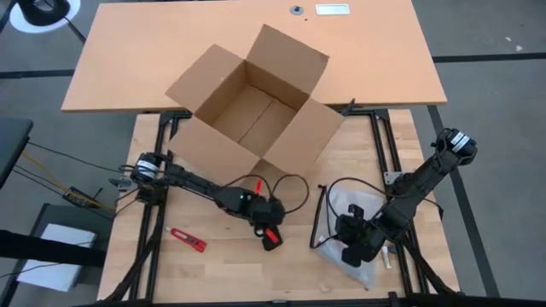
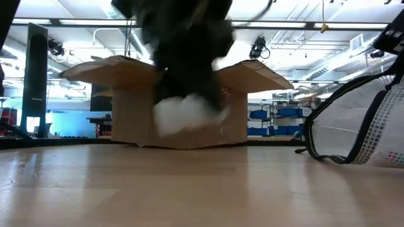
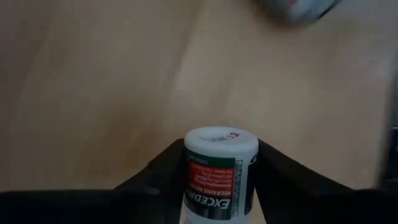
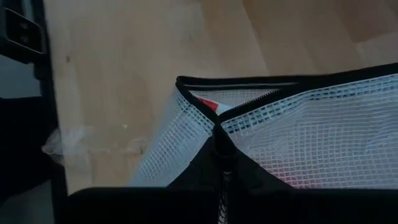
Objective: Unpack boxes
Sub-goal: Put the white medicine bottle into the zip bag, then put the white pill bottle into the zip bag
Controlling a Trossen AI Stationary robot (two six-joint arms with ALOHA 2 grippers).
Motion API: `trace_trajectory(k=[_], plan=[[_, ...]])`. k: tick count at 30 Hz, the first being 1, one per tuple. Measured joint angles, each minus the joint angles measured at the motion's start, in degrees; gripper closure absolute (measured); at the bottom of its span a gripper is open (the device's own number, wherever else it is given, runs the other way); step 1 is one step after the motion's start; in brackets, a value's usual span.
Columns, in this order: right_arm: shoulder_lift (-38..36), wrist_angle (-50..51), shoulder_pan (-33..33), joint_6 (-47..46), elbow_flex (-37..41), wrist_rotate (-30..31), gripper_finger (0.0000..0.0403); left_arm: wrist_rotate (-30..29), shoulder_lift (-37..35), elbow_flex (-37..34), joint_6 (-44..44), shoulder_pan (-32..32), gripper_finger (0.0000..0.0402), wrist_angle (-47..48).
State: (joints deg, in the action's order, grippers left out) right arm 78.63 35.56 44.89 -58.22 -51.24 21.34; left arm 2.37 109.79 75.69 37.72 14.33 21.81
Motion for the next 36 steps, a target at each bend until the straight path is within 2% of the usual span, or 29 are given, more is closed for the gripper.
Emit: trace_trajectory(k=[2,8,13,16,20,22,24,27,31,34,36], plan=[[0.0,-1.17,0.01,0.53,0.0,0.03,0.0402,-1.4,-0.12,1.57,-1.57,-0.9,0.0239,-3.12],[0.0,-4.75,0.02,1.52,0.0,3.29,0.0403,-1.29,1.17,2.41,-2.8,-4.38,0.0239,-25.95],[0.0,-8.01,-0.93,3.07,0.0,6.05,0.0403,3.29,6.18,1.96,-2.59,-5.77,0.0239,-32.52],[0.0,-11.59,-2.25,5.78,0.02,8.31,0.0403,3.82,7.94,2.02,-1.89,-5.68,0.0239,-36.57],[0.0,-15.88,-4.65,11.41,0.02,8.66,0.0403,4.16,10.33,2.1,-1.94,-5.62,0.0239,-46.21],[0.0,-16.46,-5.86,12.63,0.02,8.57,0.0403,4.03,11.28,2.11,-3.24,-5.66,0.0239,-47.75],[0.0,-16.44,-6.84,12.91,0.04,7.67,0.0403,3.87,12.06,2.19,-4.22,-5.66,0.0216,-47.99],[0.0,-16.45,-7.66,13.25,0.04,5.55,0.0403,5.15,12.71,2.18,-4.35,-6.15,0.0151,-46.06],[0.0,-16.8,-7.88,13.9,0.02,5.37,0.0403,14.69,12.18,2.09,-1.83,-8.49,0.0081,-44.43],[0.0,-16.52,-7.9,13.95,0.02,5.18,0.0402,20.56,10.88,2.01,2.83,-9.98,0.0058,-43.02],[0.0,-16.47,-7.92,13.97,0.0,4.98,0.0402,21.96,9.63,1.98,2.99,-10.23,0.0055,-41.9]])
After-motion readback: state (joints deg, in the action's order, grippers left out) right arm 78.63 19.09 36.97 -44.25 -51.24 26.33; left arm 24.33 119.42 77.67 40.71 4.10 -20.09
